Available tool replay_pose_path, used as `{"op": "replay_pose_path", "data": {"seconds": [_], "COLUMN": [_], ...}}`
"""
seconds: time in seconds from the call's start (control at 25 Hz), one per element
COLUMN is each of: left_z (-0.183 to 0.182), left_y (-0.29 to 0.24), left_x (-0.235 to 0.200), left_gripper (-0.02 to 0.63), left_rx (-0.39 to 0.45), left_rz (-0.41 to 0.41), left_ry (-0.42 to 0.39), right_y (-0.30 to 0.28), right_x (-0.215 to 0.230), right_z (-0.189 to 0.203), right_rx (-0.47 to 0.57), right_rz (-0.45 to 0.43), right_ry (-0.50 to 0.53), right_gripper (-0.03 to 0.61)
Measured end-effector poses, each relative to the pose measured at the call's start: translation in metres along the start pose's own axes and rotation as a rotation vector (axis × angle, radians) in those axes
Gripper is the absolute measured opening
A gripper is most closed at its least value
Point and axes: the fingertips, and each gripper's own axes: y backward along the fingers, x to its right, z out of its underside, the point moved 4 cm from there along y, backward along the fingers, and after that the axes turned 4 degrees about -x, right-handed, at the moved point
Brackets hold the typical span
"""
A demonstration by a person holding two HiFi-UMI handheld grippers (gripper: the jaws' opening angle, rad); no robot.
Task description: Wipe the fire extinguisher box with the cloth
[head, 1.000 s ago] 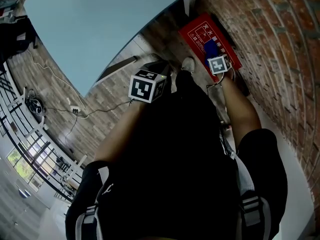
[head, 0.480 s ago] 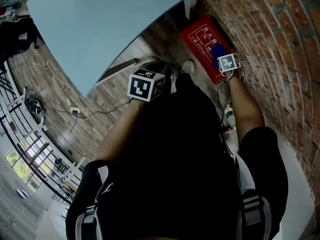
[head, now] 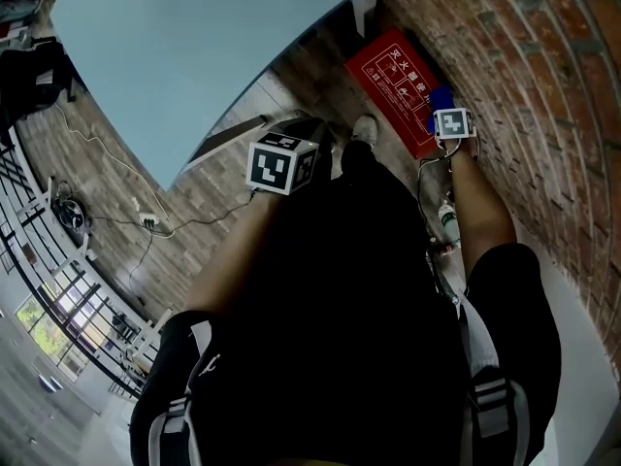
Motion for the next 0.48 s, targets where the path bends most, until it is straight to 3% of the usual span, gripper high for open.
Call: {"op": "replay_pose_path", "data": {"seconds": [0.16,0.28,0.48], "left_z": [-0.001,-0.002,-0.006], "left_y": [-0.001,-0.004,-0.010], "left_x": [0.005,0.009,0.016], "left_gripper": [0.011,0.011,0.011], "left_rx": [0.002,0.009,0.012], "left_rz": [0.001,0.003,0.011], "left_ry": [-0.013,-0.016,-0.025], "right_y": [0.002,-0.005,-0.004], "right_x": [-0.019,-0.049,-0.065], "right_z": [0.024,0.027,0.043], "right_rx": [-0.040,0.021,-0.020], "right_rz": [-0.008,-0.127,-0.161], "right_ry": [0.031,0.055,0.106], "right_gripper": [0.083,0.083,0.083]}}
